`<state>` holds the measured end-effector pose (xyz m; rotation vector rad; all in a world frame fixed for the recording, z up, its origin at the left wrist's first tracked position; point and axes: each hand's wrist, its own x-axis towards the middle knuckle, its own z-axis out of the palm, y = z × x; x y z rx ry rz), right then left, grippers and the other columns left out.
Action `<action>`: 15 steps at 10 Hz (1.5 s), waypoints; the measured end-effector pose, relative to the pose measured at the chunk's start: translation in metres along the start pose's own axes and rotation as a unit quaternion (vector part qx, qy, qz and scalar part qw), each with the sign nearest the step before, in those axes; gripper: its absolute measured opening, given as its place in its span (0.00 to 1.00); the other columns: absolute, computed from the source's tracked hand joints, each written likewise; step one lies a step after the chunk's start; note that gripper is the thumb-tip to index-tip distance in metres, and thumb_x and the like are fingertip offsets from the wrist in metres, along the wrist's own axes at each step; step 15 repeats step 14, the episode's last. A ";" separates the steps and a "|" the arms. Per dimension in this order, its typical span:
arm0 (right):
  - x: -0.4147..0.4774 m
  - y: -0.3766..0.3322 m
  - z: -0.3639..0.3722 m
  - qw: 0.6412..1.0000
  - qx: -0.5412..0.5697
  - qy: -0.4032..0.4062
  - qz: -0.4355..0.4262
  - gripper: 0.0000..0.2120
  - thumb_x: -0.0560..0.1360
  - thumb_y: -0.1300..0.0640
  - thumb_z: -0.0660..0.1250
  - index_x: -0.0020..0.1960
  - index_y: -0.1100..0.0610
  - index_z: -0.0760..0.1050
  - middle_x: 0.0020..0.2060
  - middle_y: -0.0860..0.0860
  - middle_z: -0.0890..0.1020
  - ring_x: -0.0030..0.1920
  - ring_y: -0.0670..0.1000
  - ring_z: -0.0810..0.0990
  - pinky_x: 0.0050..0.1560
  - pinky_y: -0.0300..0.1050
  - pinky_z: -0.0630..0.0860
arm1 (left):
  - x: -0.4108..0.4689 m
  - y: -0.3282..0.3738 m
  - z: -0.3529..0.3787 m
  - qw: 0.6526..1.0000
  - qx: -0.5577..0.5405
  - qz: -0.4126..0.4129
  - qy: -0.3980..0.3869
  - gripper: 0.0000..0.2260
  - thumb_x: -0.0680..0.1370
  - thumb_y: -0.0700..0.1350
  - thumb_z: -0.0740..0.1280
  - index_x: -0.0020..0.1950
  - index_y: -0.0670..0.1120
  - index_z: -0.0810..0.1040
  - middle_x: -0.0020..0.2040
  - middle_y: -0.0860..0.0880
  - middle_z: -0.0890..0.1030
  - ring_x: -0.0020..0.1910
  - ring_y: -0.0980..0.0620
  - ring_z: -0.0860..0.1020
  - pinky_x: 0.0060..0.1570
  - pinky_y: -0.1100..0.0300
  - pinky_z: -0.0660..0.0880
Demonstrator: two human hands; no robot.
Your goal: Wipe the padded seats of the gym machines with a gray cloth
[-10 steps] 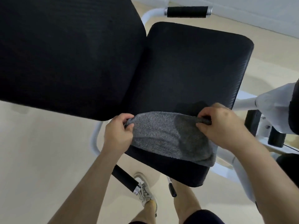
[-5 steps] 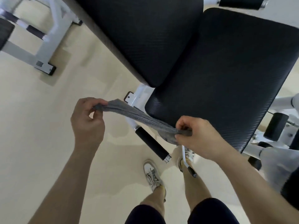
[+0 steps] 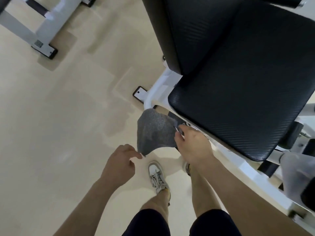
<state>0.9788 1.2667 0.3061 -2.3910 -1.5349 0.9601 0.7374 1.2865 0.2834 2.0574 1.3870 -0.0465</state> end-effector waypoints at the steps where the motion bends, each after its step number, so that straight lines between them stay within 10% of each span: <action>1: 0.011 -0.016 0.006 0.997 -0.001 -0.068 0.023 0.22 0.77 0.44 0.58 0.68 0.52 0.68 0.58 0.56 0.79 0.60 0.59 0.75 0.55 0.52 0.73 | 0.031 0.019 -0.003 0.989 -0.106 -0.060 0.080 0.17 0.72 0.32 0.64 0.52 0.50 0.82 0.49 0.56 0.78 0.44 0.52 0.76 0.48 0.61 0.73; 2: 0.017 -0.022 0.010 0.995 -0.030 -0.091 -0.016 0.23 0.77 0.51 0.62 0.72 0.51 0.64 0.60 0.56 0.78 0.61 0.59 0.74 0.57 0.52 0.74 | 0.077 0.039 -0.014 0.957 -0.206 -0.130 0.156 0.13 0.78 0.39 0.63 0.60 0.49 0.77 0.52 0.57 0.76 0.42 0.54 0.75 0.47 0.66 0.68; 5: 0.036 -0.007 -0.011 0.990 0.034 -0.093 -0.099 0.23 0.77 0.64 0.60 0.71 0.50 0.68 0.60 0.53 0.79 0.59 0.53 0.77 0.60 0.46 0.74 | 0.108 0.035 -0.006 0.947 -0.236 -0.187 0.111 0.02 0.74 0.43 0.70 0.44 0.46 0.81 0.40 0.51 0.82 0.42 0.51 0.79 0.46 0.60 0.74; 7: 0.025 -0.017 0.003 0.995 0.007 -0.020 -0.095 0.22 0.73 0.47 0.68 0.65 0.54 0.73 0.52 0.54 0.77 0.52 0.55 0.76 0.50 0.50 0.75 | 0.109 0.041 -0.007 0.903 -0.325 -0.229 0.163 0.01 0.73 0.43 0.69 0.42 0.49 0.79 0.35 0.55 0.79 0.34 0.56 0.76 0.38 0.64 0.70; 11: 0.026 -0.017 -0.029 0.988 -0.022 -0.110 -0.107 0.12 0.74 0.65 0.61 0.54 0.56 0.76 0.46 0.53 0.82 0.46 0.56 0.79 0.45 0.52 0.78 | 0.085 0.063 -0.019 0.993 -0.089 -0.071 -0.007 0.18 0.75 0.46 0.69 0.65 0.50 0.75 0.63 0.47 0.70 0.61 0.46 0.69 0.62 0.58 0.66; 15: 0.020 -0.038 -0.160 0.990 0.064 -0.009 -0.122 0.17 0.76 0.68 0.59 0.60 0.57 0.78 0.46 0.48 0.83 0.47 0.49 0.82 0.53 0.51 0.79 | 0.041 0.139 -0.130 0.938 -0.271 -0.097 0.194 0.08 0.77 0.42 0.66 0.51 0.52 0.82 0.48 0.58 0.80 0.43 0.60 0.77 0.44 0.68 0.74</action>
